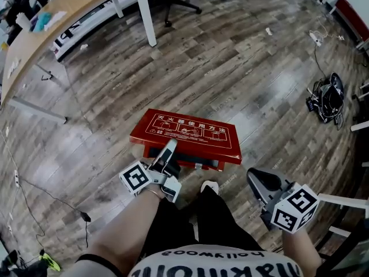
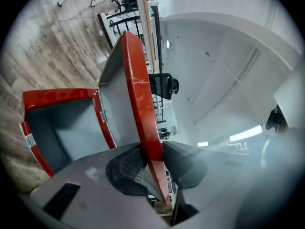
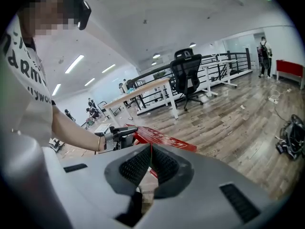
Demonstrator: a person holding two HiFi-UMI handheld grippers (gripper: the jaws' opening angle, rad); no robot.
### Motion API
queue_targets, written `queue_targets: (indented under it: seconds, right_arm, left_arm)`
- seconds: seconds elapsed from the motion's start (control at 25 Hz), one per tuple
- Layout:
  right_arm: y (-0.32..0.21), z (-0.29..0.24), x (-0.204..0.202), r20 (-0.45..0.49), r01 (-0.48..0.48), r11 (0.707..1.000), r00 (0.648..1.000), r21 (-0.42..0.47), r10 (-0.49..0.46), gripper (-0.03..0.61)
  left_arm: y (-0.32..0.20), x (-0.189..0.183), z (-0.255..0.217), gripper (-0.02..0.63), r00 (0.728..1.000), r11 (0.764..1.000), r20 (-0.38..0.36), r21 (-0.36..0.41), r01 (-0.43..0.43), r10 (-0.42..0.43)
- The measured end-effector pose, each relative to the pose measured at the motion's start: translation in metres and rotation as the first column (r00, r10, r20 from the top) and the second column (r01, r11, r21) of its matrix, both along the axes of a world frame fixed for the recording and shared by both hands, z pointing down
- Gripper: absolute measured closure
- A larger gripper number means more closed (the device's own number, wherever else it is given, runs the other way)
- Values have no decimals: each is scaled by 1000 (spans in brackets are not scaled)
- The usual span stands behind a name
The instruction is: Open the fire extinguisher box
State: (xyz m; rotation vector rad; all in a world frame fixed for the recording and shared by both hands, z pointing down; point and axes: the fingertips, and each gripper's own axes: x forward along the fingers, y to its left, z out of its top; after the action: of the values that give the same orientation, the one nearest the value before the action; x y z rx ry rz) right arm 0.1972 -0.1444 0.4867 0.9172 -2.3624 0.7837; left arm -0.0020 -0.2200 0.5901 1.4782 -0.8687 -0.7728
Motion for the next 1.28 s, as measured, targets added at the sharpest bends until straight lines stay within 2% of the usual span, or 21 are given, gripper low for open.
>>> queue_targets:
  seconds: [0.2, 0.36, 0.48, 0.64, 0.76, 0.92, 1.12, 1.28]
  right_arm:
    - [-4, -9, 10, 9, 15, 1000, 1000, 13, -15, 568]
    - [-21, -10, 22, 30, 28, 1000, 999, 15, -28, 568]
    - [-33, -12, 31, 43, 54, 998, 998, 27, -55, 568]
    - [-53, -20, 56, 33, 63, 997, 997, 51, -65, 568]
    - [-66, -29, 79, 39, 43, 997, 998, 69, -46, 568]
    - [-77, -35, 101, 68, 1, 998, 998, 70, -6, 568]
    - [-78, -33, 106, 129, -41, 999, 991, 29, 37, 568]
    - [-76, -31, 100, 133, -54, 999, 990, 7, 52, 568]
  left_arm:
    - [-16, 1, -9, 515, 998, 997, 6, -51, 58, -57]
    - [-24, -2, -5, 518, 991, 978, 63, -164, 129, -120]
    - [-34, 0, -13, 518, 984, 972, 102, -165, 165, -149]
    - [-40, -4, -15, 518, 967, 950, 142, -200, 238, -212]
    - [-47, -3, -17, 517, 959, 942, 175, -215, 259, -224]
    - [-54, -1, -17, 517, 950, 917, 183, -268, 296, -253]
    - [-62, 1, -20, 517, 945, 907, 242, -307, 289, -219]
    - [-71, 1, -23, 517, 944, 895, 246, -334, 295, -220]
